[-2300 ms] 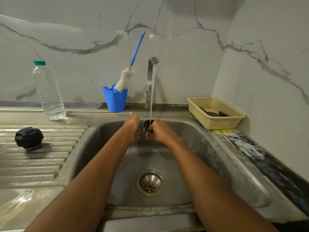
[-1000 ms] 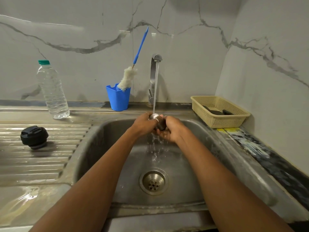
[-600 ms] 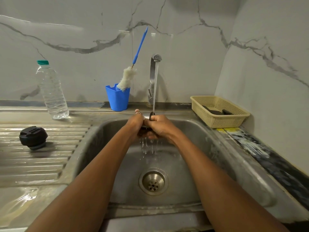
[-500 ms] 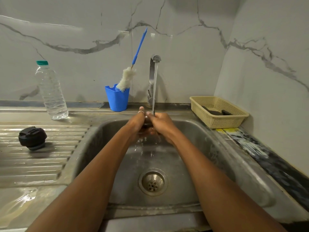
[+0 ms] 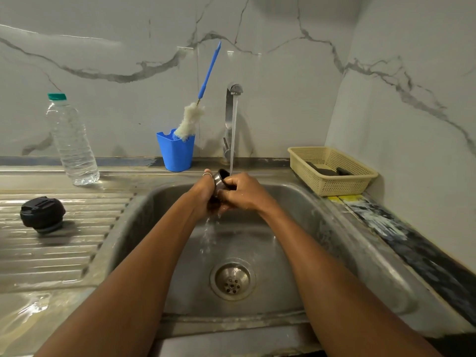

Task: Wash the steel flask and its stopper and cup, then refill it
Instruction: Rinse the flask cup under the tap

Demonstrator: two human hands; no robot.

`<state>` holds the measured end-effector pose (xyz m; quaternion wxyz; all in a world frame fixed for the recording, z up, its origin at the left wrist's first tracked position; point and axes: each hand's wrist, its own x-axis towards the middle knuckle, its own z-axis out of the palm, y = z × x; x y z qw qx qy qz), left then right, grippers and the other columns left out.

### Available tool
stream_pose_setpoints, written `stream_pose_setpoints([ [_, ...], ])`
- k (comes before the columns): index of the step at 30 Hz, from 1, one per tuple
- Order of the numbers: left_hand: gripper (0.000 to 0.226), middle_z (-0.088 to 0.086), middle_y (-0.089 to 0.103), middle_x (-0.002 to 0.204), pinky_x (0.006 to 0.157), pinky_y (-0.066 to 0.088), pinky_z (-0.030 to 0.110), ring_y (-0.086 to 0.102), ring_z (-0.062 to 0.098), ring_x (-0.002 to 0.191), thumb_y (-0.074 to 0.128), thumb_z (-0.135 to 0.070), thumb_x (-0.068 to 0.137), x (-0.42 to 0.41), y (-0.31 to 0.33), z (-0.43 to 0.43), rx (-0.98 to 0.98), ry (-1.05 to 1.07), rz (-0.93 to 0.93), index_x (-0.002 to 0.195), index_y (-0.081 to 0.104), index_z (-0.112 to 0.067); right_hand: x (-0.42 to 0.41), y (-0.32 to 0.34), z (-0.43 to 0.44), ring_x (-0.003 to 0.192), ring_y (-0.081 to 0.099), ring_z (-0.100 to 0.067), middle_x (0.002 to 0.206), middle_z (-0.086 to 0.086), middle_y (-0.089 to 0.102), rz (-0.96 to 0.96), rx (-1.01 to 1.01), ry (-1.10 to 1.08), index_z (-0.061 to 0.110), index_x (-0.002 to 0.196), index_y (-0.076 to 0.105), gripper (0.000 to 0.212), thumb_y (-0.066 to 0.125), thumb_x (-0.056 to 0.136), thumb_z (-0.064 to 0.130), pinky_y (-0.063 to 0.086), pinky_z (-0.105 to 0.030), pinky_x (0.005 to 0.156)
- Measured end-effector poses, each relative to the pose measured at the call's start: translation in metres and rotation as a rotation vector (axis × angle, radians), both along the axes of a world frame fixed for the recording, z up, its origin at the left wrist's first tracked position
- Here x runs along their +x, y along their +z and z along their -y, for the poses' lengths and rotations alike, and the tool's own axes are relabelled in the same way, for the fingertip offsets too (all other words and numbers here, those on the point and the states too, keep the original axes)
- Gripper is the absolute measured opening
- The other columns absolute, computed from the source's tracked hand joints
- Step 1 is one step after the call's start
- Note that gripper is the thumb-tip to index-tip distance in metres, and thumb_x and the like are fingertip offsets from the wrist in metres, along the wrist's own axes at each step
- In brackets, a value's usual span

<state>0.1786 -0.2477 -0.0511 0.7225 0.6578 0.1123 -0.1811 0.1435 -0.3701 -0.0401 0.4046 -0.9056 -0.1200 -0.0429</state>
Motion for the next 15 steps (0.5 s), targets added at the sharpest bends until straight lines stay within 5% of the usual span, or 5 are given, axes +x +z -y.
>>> stream_pose_setpoints([
  [3,0.069,0.018,0.070,0.108,0.081,0.059,0.039,0.068,0.028,0.095,0.027,-0.060,0.106,0.002,-0.001,0.002,0.105,0.065,0.021,0.123,0.060,-0.002,0.002,-0.009,0.004,0.079,0.069,-0.017,0.090,-0.006,0.070,0.063,-0.243,-0.035,0.009,0.099,0.075,0.012,0.067,0.095,0.018,0.054,-0.029,0.069],
  [6,0.076,0.022,0.060,0.133,0.109,0.045,0.047,0.058,0.037,0.124,0.024,-0.063,0.105,0.005,-0.003,-0.001,0.272,0.153,0.156,0.139,0.051,0.000,-0.003,-0.016,0.007,0.093,0.067,-0.029,0.104,-0.011,0.069,0.107,-0.452,-0.084,0.013,0.110,0.075,0.021,0.065,0.097,0.026,0.056,-0.041,0.084],
  [15,0.070,-0.001,0.059,0.142,0.118,0.033,0.046,0.047,0.022,0.139,0.017,-0.060,0.107,0.021,0.031,-0.001,-0.042,0.130,0.456,0.146,0.051,-0.013,-0.006,-0.017,-0.008,0.106,0.066,-0.032,0.119,-0.012,0.067,0.052,-0.639,-0.087,0.017,0.123,0.069,0.029,0.060,0.100,0.031,0.045,-0.034,0.078],
])
